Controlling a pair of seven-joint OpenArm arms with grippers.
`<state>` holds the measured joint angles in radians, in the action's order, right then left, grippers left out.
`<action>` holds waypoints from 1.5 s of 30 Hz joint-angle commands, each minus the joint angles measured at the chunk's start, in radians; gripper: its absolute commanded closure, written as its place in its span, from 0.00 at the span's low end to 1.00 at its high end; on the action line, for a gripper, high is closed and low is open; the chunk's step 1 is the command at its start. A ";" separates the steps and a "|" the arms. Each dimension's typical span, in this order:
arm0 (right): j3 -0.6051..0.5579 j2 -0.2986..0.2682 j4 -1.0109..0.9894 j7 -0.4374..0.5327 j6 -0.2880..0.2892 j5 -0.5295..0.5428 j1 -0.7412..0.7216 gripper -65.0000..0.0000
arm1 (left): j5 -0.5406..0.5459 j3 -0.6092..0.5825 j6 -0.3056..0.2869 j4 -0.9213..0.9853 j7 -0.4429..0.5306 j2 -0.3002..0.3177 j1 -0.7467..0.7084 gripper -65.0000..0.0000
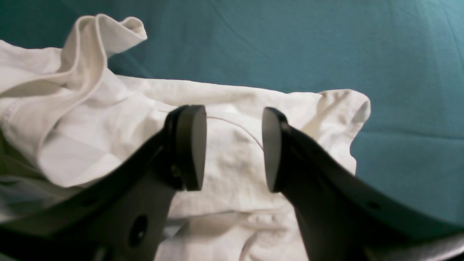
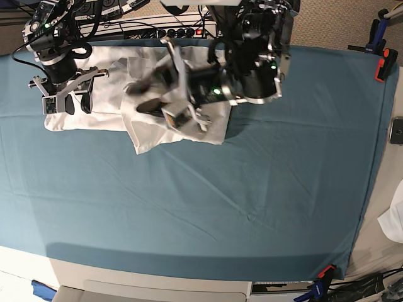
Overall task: Fold the T-shirt properly
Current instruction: 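Lay the folded end down and press it flat with the left gripper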
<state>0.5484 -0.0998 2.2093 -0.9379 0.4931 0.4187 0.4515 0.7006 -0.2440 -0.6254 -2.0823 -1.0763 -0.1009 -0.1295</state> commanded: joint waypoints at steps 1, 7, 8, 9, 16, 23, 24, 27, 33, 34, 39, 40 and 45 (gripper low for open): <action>0.002 -0.011 0.014 0.031 -0.005 0.010 0.000 0.61 | 0.013 0.026 -0.001 -0.024 0.016 0.005 0.011 0.89; 0.002 -0.011 0.014 0.032 -0.005 0.010 0.000 0.61 | -0.035 0.188 0.092 -0.028 -0.011 0.137 -0.016 1.00; 0.002 -0.011 0.014 0.033 -0.005 0.010 0.000 0.61 | -0.056 0.207 0.114 -0.028 -0.004 0.160 -0.034 1.00; 0.002 -0.011 0.014 0.034 -0.005 0.010 0.000 0.61 | -0.069 0.221 0.131 -0.028 -0.003 0.179 -0.052 1.00; 0.002 -0.011 0.014 0.034 -0.005 0.010 -0.003 0.61 | -0.080 0.230 0.166 -0.027 0.004 0.223 -0.175 1.00; 0.002 -0.011 0.014 0.034 -0.005 0.010 -0.003 0.61 | -0.231 0.129 0.224 -0.024 0.090 0.223 -0.189 1.00; 0.002 -0.011 0.014 0.034 -0.005 0.011 -0.003 0.61 | -0.256 0.106 0.237 -0.024 0.106 0.223 -0.189 1.00; 0.002 -0.011 0.014 0.034 -0.005 0.010 -0.003 0.61 | -0.334 0.023 0.277 -0.024 0.143 0.219 -0.189 1.00; 0.002 -0.011 0.014 0.034 -0.005 0.011 -0.003 0.61 | -0.496 -0.186 0.361 -0.024 0.202 0.217 -0.185 1.00; 0.002 -0.011 0.014 0.034 -0.005 0.010 -0.003 0.61 | -0.516 -0.222 0.377 -0.024 0.214 0.217 -0.183 1.00; 0.002 -0.011 0.014 0.034 -0.005 0.011 -0.003 0.61 | -0.600 -0.368 0.431 -0.024 0.255 0.185 -0.166 1.00; 0.002 -0.011 0.014 0.034 -0.005 0.011 -0.003 0.61 | -0.609 -0.387 0.430 -0.024 0.258 0.172 -0.159 1.00; 0.002 -0.011 0.014 0.034 -0.005 0.010 -0.003 0.61 | -0.622 -0.428 0.382 -0.030 0.269 0.140 -0.107 1.00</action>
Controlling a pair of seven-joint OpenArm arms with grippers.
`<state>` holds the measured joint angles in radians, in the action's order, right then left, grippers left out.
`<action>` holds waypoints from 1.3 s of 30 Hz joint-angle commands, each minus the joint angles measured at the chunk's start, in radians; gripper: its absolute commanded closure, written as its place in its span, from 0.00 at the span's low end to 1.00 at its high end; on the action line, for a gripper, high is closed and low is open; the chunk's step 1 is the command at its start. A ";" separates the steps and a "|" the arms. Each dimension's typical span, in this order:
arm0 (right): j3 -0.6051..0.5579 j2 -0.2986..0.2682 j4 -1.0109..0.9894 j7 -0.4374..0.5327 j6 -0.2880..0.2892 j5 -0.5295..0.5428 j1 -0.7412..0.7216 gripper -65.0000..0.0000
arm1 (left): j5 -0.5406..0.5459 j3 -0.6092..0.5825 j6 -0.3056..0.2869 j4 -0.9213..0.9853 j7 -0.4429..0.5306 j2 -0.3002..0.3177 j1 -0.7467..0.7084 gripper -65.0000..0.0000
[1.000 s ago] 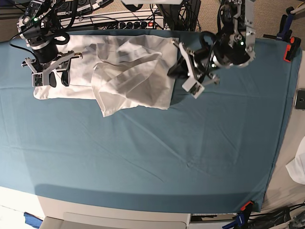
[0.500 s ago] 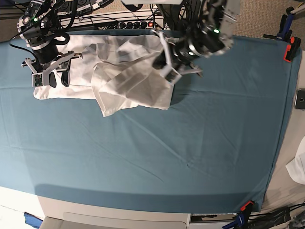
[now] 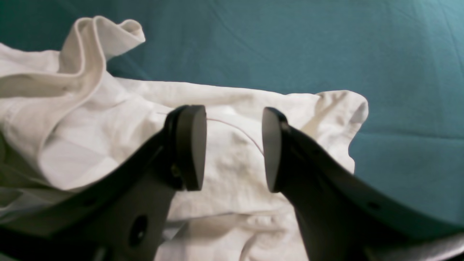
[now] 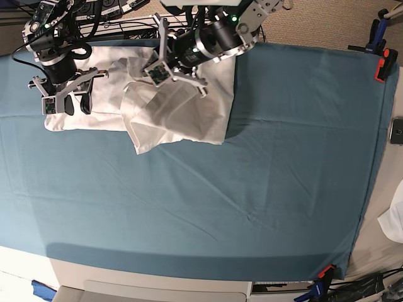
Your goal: Fold the T-shirt properly
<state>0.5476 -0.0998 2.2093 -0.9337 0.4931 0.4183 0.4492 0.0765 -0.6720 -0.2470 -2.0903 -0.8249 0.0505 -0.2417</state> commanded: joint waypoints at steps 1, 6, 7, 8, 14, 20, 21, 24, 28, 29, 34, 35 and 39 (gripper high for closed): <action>0.003 -0.011 0.014 0.029 -0.005 0.010 0.000 0.61 | -0.030 0.006 0.018 -0.031 0.003 -0.011 0.014 1.00; 0.003 -0.011 0.014 0.029 -0.005 0.011 0.000 0.61 | -0.248 0.085 0.176 -0.079 -0.073 0.039 0.025 1.00; 0.003 -0.011 0.014 0.029 -0.005 0.011 0.000 0.61 | -0.248 0.106 0.185 -0.079 -0.088 0.058 0.023 1.00; 0.003 -0.011 0.014 0.029 -0.005 0.011 -0.001 0.61 | -0.245 0.126 0.187 -0.078 -0.098 0.078 0.016 1.00; 0.003 -0.011 0.014 0.034 -0.005 0.011 -0.003 0.61 | -0.177 0.178 0.187 -0.076 -0.096 0.132 -0.084 1.00; 0.003 -0.011 0.014 0.037 -0.005 0.011 -0.003 0.61 | -0.177 0.153 0.210 -0.023 -0.039 0.109 -0.109 1.00; 0.003 -0.011 0.014 0.037 -0.005 0.011 -0.003 0.61 | -0.177 0.148 0.210 -0.010 -0.034 0.100 -0.106 1.00; 0.003 -0.011 0.014 0.037 -0.005 0.011 -0.003 0.61 | -0.200 0.143 0.210 0.053 -0.004 0.074 -0.101 1.00; 0.003 -0.011 0.014 0.037 -0.005 0.011 -0.003 0.61 | -0.210 0.143 0.213 0.169 -0.005 0.061 -0.067 1.00; 0.003 -0.011 0.014 0.037 -0.005 0.011 -0.003 0.61 | -0.209 0.143 0.214 0.192 -0.006 0.061 -0.057 1.00; 0.003 -0.011 0.014 0.037 -0.005 0.011 -0.003 0.61 | -0.152 0.130 0.213 0.192 -0.043 0.060 -0.035 1.00; 0.003 -0.011 0.014 0.037 -0.005 0.011 -0.003 0.61 | -0.142 0.123 0.213 0.176 -0.048 0.060 -0.035 1.00; 0.003 -0.011 0.014 0.037 -0.005 0.011 -0.003 0.61 | -0.116 0.078 0.205 0.093 -0.072 0.060 -0.035 1.00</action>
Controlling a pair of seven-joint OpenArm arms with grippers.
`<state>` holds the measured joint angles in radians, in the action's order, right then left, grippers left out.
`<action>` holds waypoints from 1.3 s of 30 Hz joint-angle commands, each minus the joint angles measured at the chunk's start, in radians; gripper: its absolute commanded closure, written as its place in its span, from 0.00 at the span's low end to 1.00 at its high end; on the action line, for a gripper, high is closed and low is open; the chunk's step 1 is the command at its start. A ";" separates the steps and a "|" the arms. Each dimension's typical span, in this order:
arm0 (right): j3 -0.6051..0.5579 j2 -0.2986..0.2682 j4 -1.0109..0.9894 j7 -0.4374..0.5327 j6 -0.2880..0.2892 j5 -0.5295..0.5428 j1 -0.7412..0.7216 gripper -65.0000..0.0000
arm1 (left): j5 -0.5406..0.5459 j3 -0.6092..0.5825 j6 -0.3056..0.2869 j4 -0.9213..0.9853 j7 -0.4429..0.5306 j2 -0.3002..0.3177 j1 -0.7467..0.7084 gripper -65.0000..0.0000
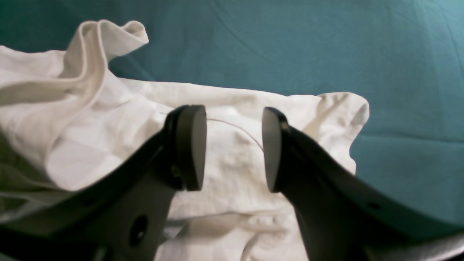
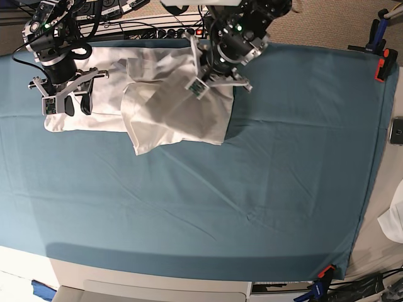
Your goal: Fold the T-shirt properly
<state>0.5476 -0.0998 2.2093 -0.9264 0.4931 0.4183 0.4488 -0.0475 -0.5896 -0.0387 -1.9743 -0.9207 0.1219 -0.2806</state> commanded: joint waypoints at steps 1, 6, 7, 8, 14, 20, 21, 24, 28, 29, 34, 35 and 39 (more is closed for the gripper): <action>0.003 -0.011 0.014 0.030 -0.005 0.011 -0.003 0.61 | 0.014 -0.019 -0.003 -0.041 0.023 -0.011 0.003 1.00; 0.003 -0.011 0.014 0.030 -0.005 0.011 -0.003 0.61 | 0.025 -0.090 -0.006 -0.059 0.044 -0.042 0.003 1.00; 0.003 -0.011 0.014 0.030 -0.005 0.011 -0.003 0.61 | 0.025 -0.103 -0.006 -0.056 0.061 -0.051 0.003 1.00; 0.003 -0.011 0.014 0.030 -0.005 0.011 -0.003 0.61 | 0.015 -0.113 -0.006 -0.053 0.076 -0.059 0.004 1.00; 0.003 -0.011 0.014 0.030 -0.005 0.011 -0.003 0.61 | -0.050 -0.121 -0.010 -0.052 0.083 -0.063 0.044 1.00; 0.003 -0.011 0.014 0.029 -0.005 0.011 -0.003 0.61 | 0.039 -0.121 -0.080 -0.052 0.091 -0.064 0.090 1.00; 0.003 -0.011 0.014 0.030 -0.005 0.011 -0.003 0.61 | 0.057 -0.121 -0.111 -0.052 0.091 -0.063 0.096 1.00; 0.003 -0.011 0.014 0.029 -0.005 0.011 -0.003 0.61 | 0.079 -0.119 -0.147 -0.052 0.091 -0.063 0.101 1.00; 0.003 -0.011 0.014 0.030 -0.005 0.011 -0.003 0.61 | 0.129 -0.119 -0.240 -0.052 0.081 -0.051 0.105 1.00; 0.003 -0.011 0.014 0.030 -0.005 0.011 -0.003 0.61 | 0.169 -0.119 -0.277 -0.052 0.080 -0.048 0.109 1.00; 0.003 -0.011 0.014 0.031 -0.005 0.011 -0.003 0.61 | 0.366 -0.119 -0.531 -0.052 0.076 -0.039 0.134 1.00; 0.003 -0.011 0.014 0.030 -0.005 0.011 -0.003 0.61 | 0.383 -0.119 -0.547 -0.052 0.076 -0.039 0.138 1.00; 0.003 -0.011 0.014 0.030 -0.005 0.011 -0.003 0.61 | 0.376 -0.111 -0.550 -0.052 0.076 -0.039 0.154 1.00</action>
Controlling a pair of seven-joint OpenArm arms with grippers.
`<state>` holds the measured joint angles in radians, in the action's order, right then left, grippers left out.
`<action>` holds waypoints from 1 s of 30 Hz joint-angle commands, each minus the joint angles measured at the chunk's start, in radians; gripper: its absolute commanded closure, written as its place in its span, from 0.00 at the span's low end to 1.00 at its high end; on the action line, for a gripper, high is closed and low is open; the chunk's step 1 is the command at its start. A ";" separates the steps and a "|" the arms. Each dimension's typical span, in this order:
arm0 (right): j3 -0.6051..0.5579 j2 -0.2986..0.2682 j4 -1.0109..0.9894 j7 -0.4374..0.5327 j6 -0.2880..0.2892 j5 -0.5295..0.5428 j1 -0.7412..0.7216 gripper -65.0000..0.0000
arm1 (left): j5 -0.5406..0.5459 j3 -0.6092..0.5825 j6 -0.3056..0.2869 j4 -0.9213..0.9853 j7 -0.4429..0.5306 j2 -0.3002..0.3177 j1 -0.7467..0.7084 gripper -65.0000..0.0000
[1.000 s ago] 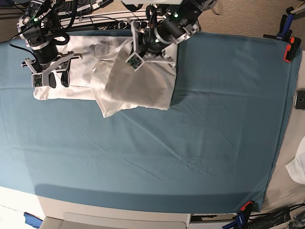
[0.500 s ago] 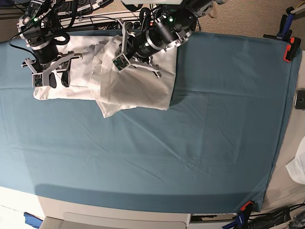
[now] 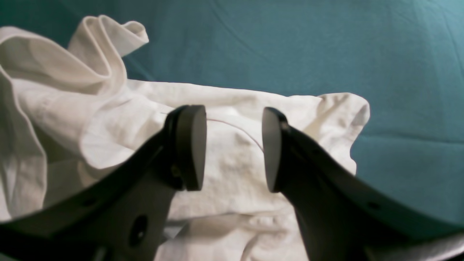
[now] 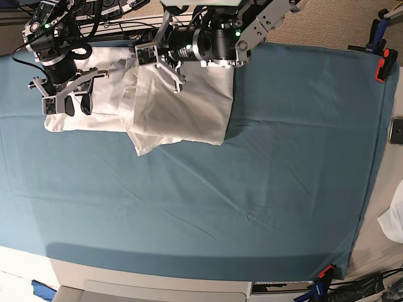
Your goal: Fold the T-shirt properly
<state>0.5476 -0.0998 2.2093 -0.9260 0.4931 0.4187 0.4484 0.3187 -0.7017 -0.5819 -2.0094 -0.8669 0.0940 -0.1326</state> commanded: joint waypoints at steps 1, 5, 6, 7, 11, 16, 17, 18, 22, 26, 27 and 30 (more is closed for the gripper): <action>0.003 -0.011 0.014 0.030 -0.005 0.011 -0.002 0.61 | -0.001 0.011 -0.007 -0.018 0.022 -0.010 0.009 1.00; 0.003 -0.011 0.014 0.030 -0.005 0.011 -0.002 0.61 | -0.019 0.102 0.087 -0.021 0.023 -0.011 0.035 1.00; 0.003 -0.011 0.014 0.030 -0.005 0.011 -0.002 0.61 | -0.019 0.136 0.116 -0.021 0.028 -0.010 0.043 1.00; 0.003 -0.011 0.014 0.030 -0.005 0.011 -0.002 0.61 | -0.019 0.173 0.141 -0.021 0.030 -0.011 0.050 1.00; 0.003 -0.011 0.014 0.030 -0.005 0.039 -0.002 0.61 | -0.006 0.314 0.209 -0.021 0.030 -0.010 0.061 1.00; 0.003 -0.011 0.014 0.002 0.101 0.203 -0.002 0.61 | 0.026 0.380 0.235 -0.014 0.030 0.003 0.060 1.00; 0.003 -0.011 0.014 -0.020 0.144 0.269 -0.002 0.61 | 0.026 0.378 0.235 -0.013 0.029 0.009 0.060 1.00; 0.003 -0.011 0.014 -0.043 0.185 0.332 -0.002 0.61 | 0.022 0.378 0.235 -0.008 0.029 0.012 0.059 1.00; 0.003 -0.010 0.014 -0.144 0.205 0.571 -0.002 0.61 | 0.022 0.377 0.234 0.033 0.029 0.026 0.052 1.00; 0.002 -0.007 0.015 -0.169 0.205 0.665 -0.007 0.61 | 0.022 0.378 0.234 0.100 0.029 0.026 0.047 1.00; 0.001 -0.005 0.015 -0.171 0.205 0.664 -0.013 0.61 | 0.022 0.378 0.234 0.116 0.029 0.026 0.047 1.00; -0.013 0.013 0.015 -0.170 0.205 0.659 -0.037 0.61 | 0.022 0.378 0.234 0.151 0.029 0.025 0.047 1.00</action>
<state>0.5346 -0.0826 2.2070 -1.1221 0.6964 1.0508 0.4126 0.3267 -0.3252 -0.3443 -1.8423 -0.8600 0.1246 -0.0971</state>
